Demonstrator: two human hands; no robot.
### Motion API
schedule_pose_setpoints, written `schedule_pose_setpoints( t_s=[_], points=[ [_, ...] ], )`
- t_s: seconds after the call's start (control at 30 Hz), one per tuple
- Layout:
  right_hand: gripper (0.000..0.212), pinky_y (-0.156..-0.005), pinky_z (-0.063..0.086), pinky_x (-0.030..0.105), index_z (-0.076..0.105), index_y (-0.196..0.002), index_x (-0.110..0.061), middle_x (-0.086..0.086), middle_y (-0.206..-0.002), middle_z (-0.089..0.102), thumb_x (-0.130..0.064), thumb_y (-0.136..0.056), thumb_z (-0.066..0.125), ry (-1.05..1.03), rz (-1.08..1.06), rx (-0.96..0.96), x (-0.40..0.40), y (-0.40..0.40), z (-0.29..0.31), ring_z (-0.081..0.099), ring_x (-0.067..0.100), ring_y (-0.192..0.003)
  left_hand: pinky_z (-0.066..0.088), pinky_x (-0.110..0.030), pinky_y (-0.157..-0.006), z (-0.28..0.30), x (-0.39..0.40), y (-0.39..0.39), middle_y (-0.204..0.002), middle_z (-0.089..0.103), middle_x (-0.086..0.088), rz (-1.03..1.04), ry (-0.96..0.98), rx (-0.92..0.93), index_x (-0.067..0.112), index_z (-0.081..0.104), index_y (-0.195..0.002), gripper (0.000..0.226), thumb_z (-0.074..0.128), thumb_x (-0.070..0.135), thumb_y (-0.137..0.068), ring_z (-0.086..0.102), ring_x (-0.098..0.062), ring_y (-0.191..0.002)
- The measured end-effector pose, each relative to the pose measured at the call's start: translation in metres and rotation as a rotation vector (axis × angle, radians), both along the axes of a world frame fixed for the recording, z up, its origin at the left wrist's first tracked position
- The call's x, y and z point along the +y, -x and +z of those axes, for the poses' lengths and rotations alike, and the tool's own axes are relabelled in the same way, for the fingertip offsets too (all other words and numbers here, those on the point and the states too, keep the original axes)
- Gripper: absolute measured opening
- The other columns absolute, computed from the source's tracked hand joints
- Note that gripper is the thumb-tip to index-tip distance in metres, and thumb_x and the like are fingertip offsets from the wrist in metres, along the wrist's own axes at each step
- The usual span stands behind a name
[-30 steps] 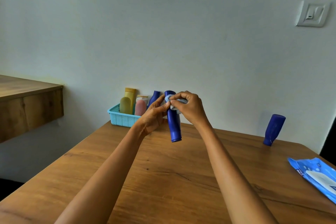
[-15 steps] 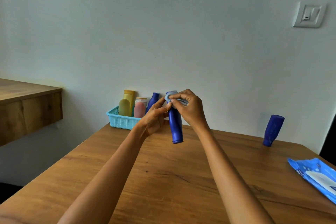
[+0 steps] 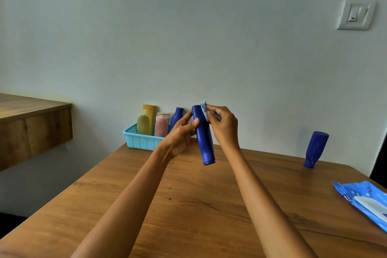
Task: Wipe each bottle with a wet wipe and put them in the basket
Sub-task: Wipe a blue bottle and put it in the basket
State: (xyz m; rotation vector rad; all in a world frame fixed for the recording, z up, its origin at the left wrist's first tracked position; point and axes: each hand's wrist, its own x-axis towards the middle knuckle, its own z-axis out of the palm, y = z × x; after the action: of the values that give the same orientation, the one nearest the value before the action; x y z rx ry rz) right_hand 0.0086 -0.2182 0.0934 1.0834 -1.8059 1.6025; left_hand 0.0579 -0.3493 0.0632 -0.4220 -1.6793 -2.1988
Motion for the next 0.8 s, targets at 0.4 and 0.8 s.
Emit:
schedule_pose_setpoints(
  t_s=[0.4, 0.8],
  points=[
    [0.009, -0.067, 0.054, 0.026, 0.068, -0.085, -0.009, -0.001, -0.083, 0.067, -0.013, -0.085, 0.061, -0.083, 0.182, -0.25, -0.004, 0.002, -0.006, 0.061, 0.014, -0.082, 0.057, -0.037, -0.073, 0.011, -0.011, -0.012, -0.12, 0.06, -0.013, 0.133, -0.259, 0.101, 0.009, 0.036, -0.142, 0.067, 0.062, 0.022, -0.082, 0.064, -0.023, -0.094],
    [0.01, -0.077, 0.052, 0.037, 0.06, -0.081, -0.014, 0.012, -0.092, 0.062, -0.014, -0.091, 0.055, -0.043, 0.296, -0.619, -0.011, 0.006, -0.019, 0.058, 0.023, -0.088, 0.059, -0.036, -0.066, 0.006, -0.017, -0.001, -0.113, 0.059, -0.014, 0.442, -0.409, 0.133, 0.018, 0.044, -0.134, 0.051, 0.062, 0.012, -0.087, 0.06, -0.032, -0.107]
  ],
)
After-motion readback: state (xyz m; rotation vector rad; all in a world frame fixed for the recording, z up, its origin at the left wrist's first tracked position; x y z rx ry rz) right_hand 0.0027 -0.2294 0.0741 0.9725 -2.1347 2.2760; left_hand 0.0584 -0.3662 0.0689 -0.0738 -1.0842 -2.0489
